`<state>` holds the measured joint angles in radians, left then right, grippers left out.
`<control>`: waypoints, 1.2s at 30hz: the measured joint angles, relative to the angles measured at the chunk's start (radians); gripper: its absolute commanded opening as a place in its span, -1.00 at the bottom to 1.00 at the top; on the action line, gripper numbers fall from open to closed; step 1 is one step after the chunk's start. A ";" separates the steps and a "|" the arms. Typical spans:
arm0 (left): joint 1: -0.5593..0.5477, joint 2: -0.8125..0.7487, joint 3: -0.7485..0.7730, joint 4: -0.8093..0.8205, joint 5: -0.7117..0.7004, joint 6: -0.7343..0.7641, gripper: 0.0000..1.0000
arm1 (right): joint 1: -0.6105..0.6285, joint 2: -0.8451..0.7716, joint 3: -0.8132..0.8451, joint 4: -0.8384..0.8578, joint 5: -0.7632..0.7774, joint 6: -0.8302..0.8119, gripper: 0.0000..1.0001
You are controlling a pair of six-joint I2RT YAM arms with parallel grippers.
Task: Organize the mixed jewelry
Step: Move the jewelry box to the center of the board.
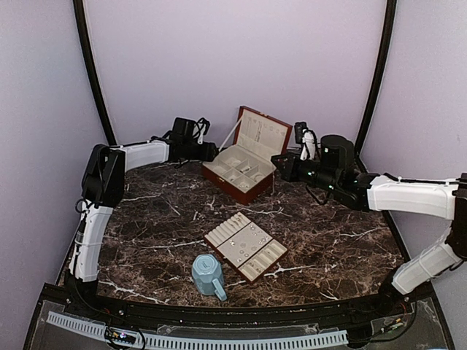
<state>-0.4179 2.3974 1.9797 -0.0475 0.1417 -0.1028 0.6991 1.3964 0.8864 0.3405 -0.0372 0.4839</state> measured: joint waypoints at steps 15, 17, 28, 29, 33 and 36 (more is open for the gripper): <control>0.009 0.088 0.084 -0.099 0.027 0.052 -0.94 | 0.000 0.008 0.000 0.011 -0.023 0.012 -1.00; 0.011 0.088 0.085 -0.107 0.060 0.090 -1.00 | 0.000 0.008 0.000 0.012 -0.023 0.012 -1.00; 0.000 -0.108 -0.262 0.051 -0.058 0.083 -1.00 | 0.000 0.008 0.033 -0.037 -0.023 -0.034 -1.00; 0.001 -0.145 -0.322 0.068 -0.070 0.080 -1.00 | 0.000 0.008 0.049 -0.053 -0.022 -0.045 -1.00; 0.001 -0.270 -0.507 0.098 -0.110 0.061 -1.00 | 0.000 0.008 0.118 -0.111 -0.022 -0.093 -1.00; 0.001 -0.358 -0.624 0.107 -0.136 0.041 -1.00 | 0.000 0.018 0.183 -0.162 -0.023 -0.129 -1.00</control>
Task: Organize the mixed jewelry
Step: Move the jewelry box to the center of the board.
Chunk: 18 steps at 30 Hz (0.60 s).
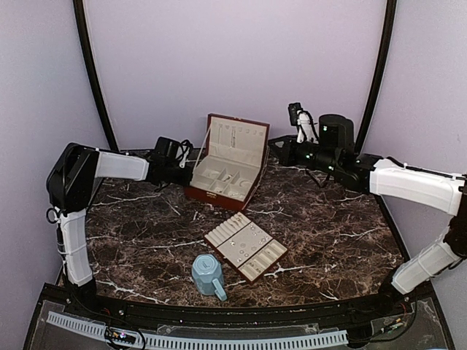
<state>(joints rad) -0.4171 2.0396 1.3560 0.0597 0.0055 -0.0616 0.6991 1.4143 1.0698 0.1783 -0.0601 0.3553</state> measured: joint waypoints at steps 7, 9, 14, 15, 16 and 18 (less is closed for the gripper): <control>0.000 -0.185 -0.241 0.026 -0.035 -0.057 -1.00 | 0.000 0.074 0.130 -0.116 -0.031 -0.060 -1.00; 0.000 -0.229 -0.293 0.029 -0.040 -0.068 -1.00 | 0.003 0.105 0.168 -0.162 -0.041 -0.075 -1.00; -0.002 -0.298 -0.384 0.043 -0.044 -0.089 -1.00 | 0.014 0.165 0.246 -0.259 -0.055 -0.113 -1.00; -0.002 -0.303 -0.393 0.046 -0.044 -0.092 -1.00 | 0.018 0.174 0.259 -0.274 -0.056 -0.119 -1.00; -0.002 -0.306 -0.400 0.048 -0.044 -0.094 -0.94 | 0.022 0.183 0.274 -0.291 -0.056 -0.125 -1.00; -0.003 -0.309 -0.408 0.055 -0.044 -0.100 -0.71 | 0.031 0.200 0.299 -0.312 -0.055 -0.136 -1.00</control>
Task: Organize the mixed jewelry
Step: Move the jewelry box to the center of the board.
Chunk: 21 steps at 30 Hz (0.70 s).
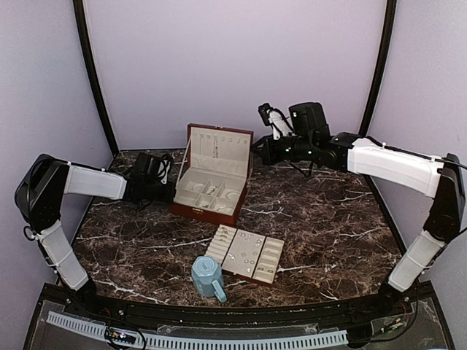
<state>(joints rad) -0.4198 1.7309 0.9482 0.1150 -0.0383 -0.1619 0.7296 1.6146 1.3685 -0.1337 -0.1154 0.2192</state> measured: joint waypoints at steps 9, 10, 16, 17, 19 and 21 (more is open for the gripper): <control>-0.004 -0.064 -0.034 -0.020 0.025 -0.031 0.28 | 0.024 0.091 0.144 -0.063 0.008 -0.028 -1.00; -0.004 -0.078 -0.034 -0.021 0.028 -0.027 0.32 | 0.025 0.104 0.161 -0.070 0.009 -0.028 -1.00; -0.004 -0.205 -0.032 -0.039 0.030 -0.025 0.62 | 0.033 0.183 0.267 -0.109 0.027 -0.040 -1.00; -0.004 -0.223 -0.030 -0.043 0.032 -0.024 0.66 | 0.034 0.197 0.285 -0.113 0.031 -0.043 -1.00; 0.001 -0.262 -0.013 -0.062 0.044 -0.019 0.71 | 0.036 0.232 0.333 -0.126 0.044 -0.049 -1.00; 0.008 -0.289 0.006 -0.077 0.059 -0.011 0.75 | 0.037 0.262 0.377 -0.142 0.057 -0.054 -1.00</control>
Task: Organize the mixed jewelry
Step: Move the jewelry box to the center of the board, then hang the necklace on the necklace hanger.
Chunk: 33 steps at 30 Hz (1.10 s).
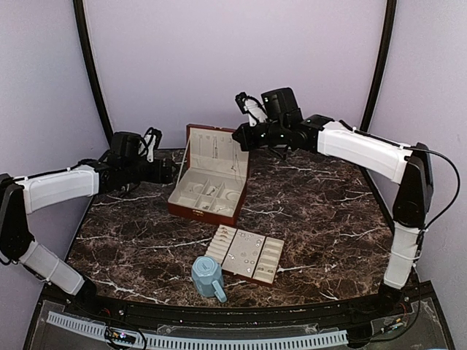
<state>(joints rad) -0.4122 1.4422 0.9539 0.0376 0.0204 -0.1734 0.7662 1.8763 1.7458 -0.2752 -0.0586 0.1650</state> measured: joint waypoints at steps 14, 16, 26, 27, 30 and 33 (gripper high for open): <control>0.225 -0.108 0.126 -0.141 0.229 0.064 0.73 | 0.000 0.187 0.308 -0.069 0.150 -0.023 -1.00; 0.231 -0.108 0.128 -0.141 0.263 0.091 0.66 | 0.000 0.201 0.325 -0.071 0.167 -0.027 -1.00; 0.212 -0.024 0.128 -0.031 0.447 0.128 0.55 | 0.000 0.243 0.380 -0.065 0.254 -0.061 -1.00; 0.205 -0.006 0.130 -0.027 0.454 0.128 0.54 | 0.000 0.250 0.389 -0.065 0.257 -0.063 -1.00; 0.194 0.026 0.134 -0.026 0.463 0.129 0.55 | 0.000 0.274 0.423 -0.063 0.261 -0.074 -1.00; 0.190 0.038 0.146 -0.031 0.466 0.133 0.55 | 0.000 0.289 0.451 -0.063 0.262 -0.080 -1.00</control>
<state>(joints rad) -0.2218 1.4803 1.1000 0.0067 0.4862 -0.0406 0.7662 2.1654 2.1963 -0.3386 0.2031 0.0853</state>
